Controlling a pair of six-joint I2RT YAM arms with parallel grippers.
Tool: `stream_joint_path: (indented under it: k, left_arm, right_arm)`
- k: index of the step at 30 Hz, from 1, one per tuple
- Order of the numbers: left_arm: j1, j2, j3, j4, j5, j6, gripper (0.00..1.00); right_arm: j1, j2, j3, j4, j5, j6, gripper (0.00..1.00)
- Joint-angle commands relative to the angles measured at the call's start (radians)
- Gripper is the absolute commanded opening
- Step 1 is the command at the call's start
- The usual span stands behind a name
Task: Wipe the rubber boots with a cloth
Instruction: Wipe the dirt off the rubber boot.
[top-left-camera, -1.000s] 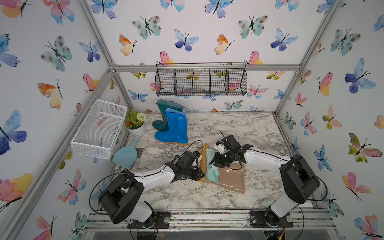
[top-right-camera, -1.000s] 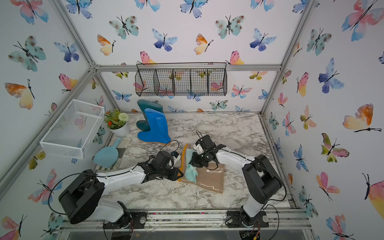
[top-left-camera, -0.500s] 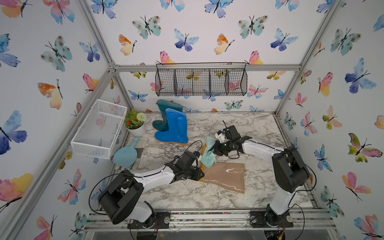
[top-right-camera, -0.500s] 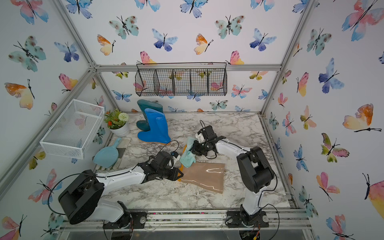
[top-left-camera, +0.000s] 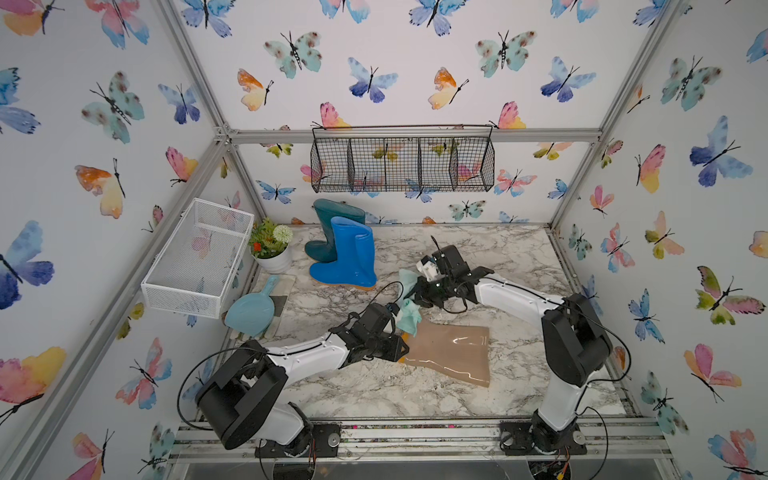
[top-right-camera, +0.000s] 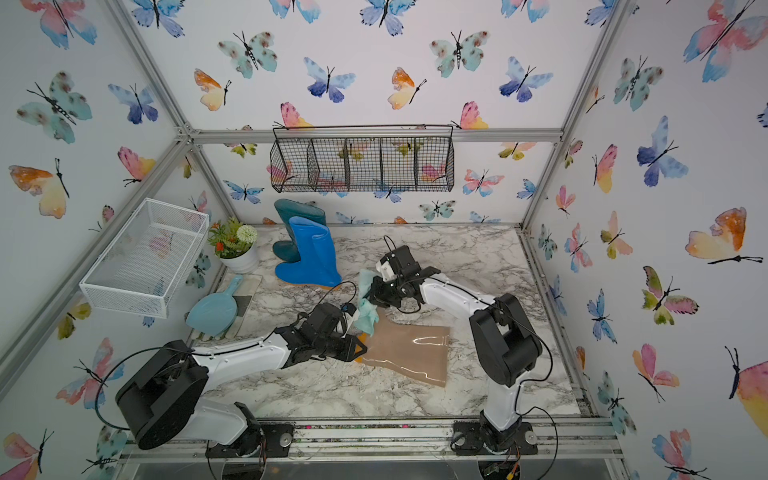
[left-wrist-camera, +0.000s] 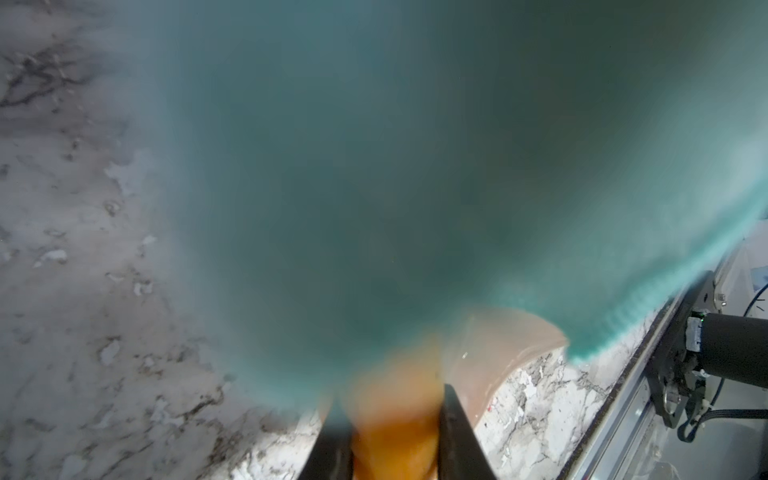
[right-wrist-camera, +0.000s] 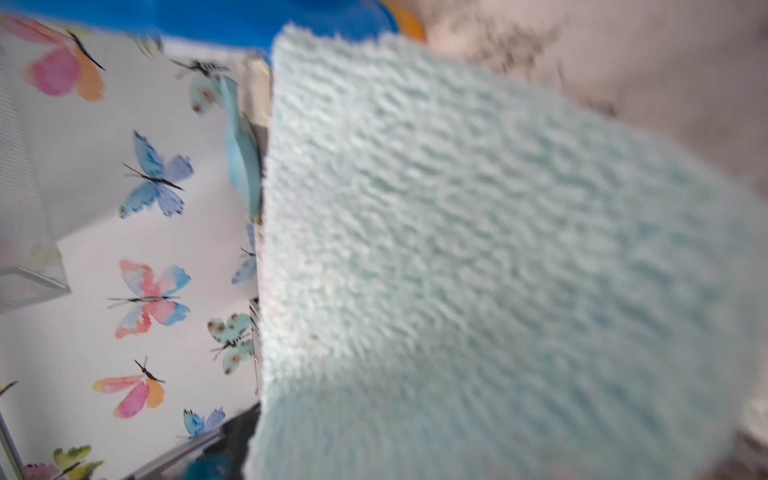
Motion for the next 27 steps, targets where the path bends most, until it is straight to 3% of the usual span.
stream_joint_path:
  k: [1,4,7,11,14,17,23,27]
  left_arm:
    - [-0.030,0.038,0.001,-0.001,0.026,0.008,0.00]
    - [-0.031,0.027,0.001,-0.010,0.014,0.005,0.00]
    - [-0.030,0.010,-0.018,0.000,0.006,-0.006,0.00]
    - [-0.032,-0.001,-0.044,0.015,0.004,-0.020,0.00]
    - [-0.032,-0.005,-0.055,0.029,0.006,-0.025,0.00]
    - [-0.031,0.009,-0.042,0.027,0.012,-0.017,0.00]
    - [-0.031,0.040,0.001,0.002,0.017,0.006,0.00]
    - [-0.031,0.055,0.023,-0.021,0.007,0.018,0.00]
  right_arm:
    - [-0.041,0.065,0.085,-0.094,0.018,-0.037,0.01]
    - [-0.039,0.051,0.046,-0.085,-0.026,-0.036,0.01]
    - [0.002,-0.048,-0.115,-0.024,-0.053,-0.013,0.01]
    - [0.051,-0.194,-0.331,0.020,-0.052,0.038,0.01]
    - [0.047,-0.253,-0.401,0.077,-0.001,0.071,0.01]
    - [0.006,-0.174,-0.314,0.049,0.027,0.026,0.01]
    - [-0.079,0.157,0.097,-0.106,-0.032,-0.057,0.01]
    - [-0.104,0.176,0.173,-0.155,-0.008,-0.077,0.01]
